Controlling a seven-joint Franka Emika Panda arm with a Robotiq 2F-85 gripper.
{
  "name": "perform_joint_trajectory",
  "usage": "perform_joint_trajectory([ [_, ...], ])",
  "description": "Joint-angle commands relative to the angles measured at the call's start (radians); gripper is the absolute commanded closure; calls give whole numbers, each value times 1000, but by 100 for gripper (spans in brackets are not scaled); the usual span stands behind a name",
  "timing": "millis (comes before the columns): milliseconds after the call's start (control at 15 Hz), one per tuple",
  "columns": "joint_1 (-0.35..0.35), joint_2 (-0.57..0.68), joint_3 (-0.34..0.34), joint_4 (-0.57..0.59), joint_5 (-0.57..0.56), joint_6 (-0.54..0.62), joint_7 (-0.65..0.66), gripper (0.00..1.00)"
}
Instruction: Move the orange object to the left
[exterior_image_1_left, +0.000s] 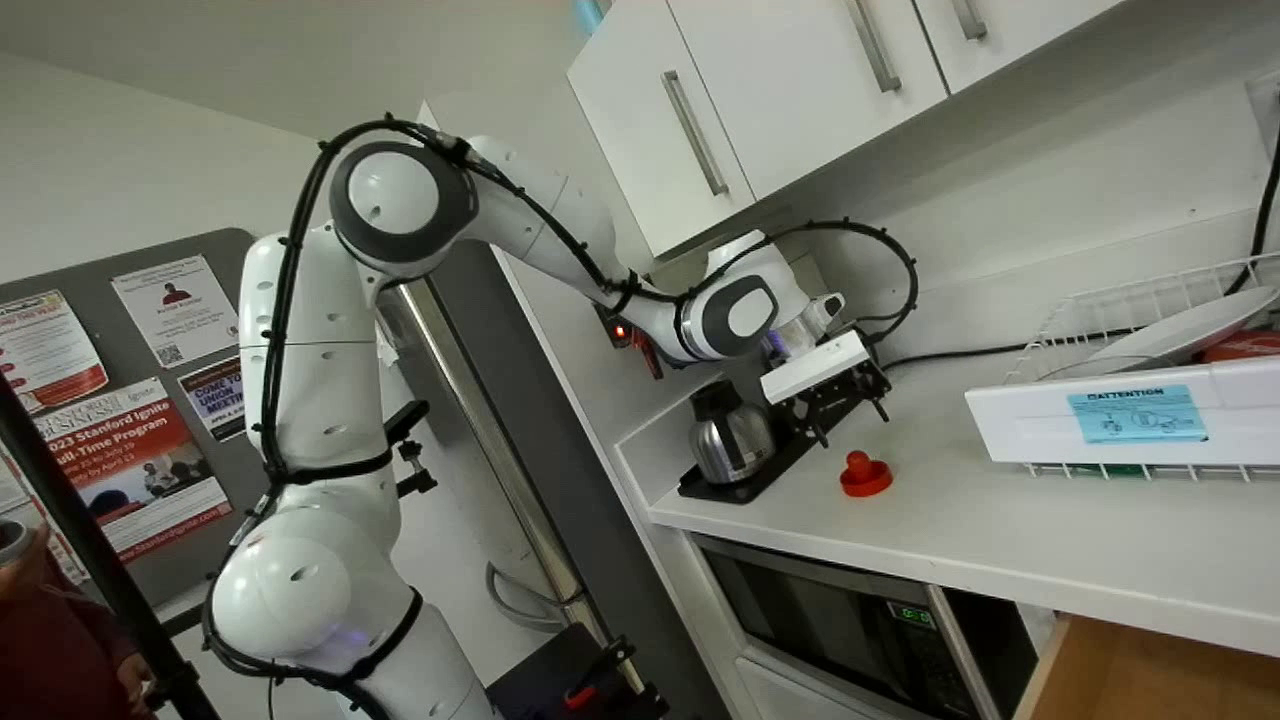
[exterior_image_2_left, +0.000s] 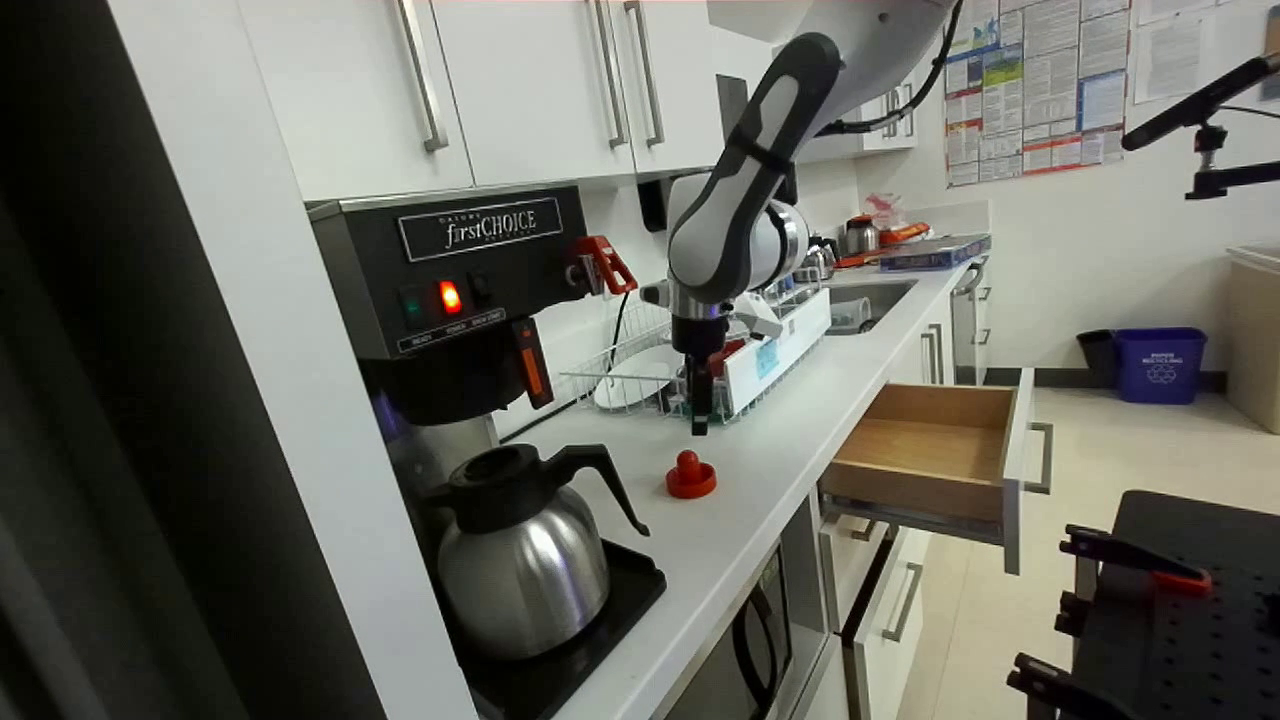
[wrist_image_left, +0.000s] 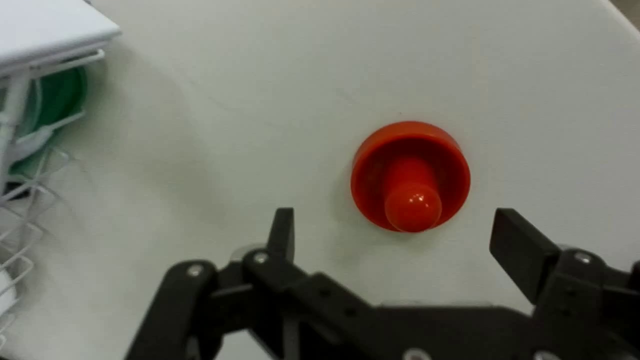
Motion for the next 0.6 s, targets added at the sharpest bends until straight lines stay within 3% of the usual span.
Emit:
perform_joint_trajectory([
  [0,-55,-181,36,-95,129,-95,-93,0],
  [267,-40,-308,-12,-129,300,-186,-226,0],
  [533,6,-374,-91,-146,347,-245,-243,0],
])
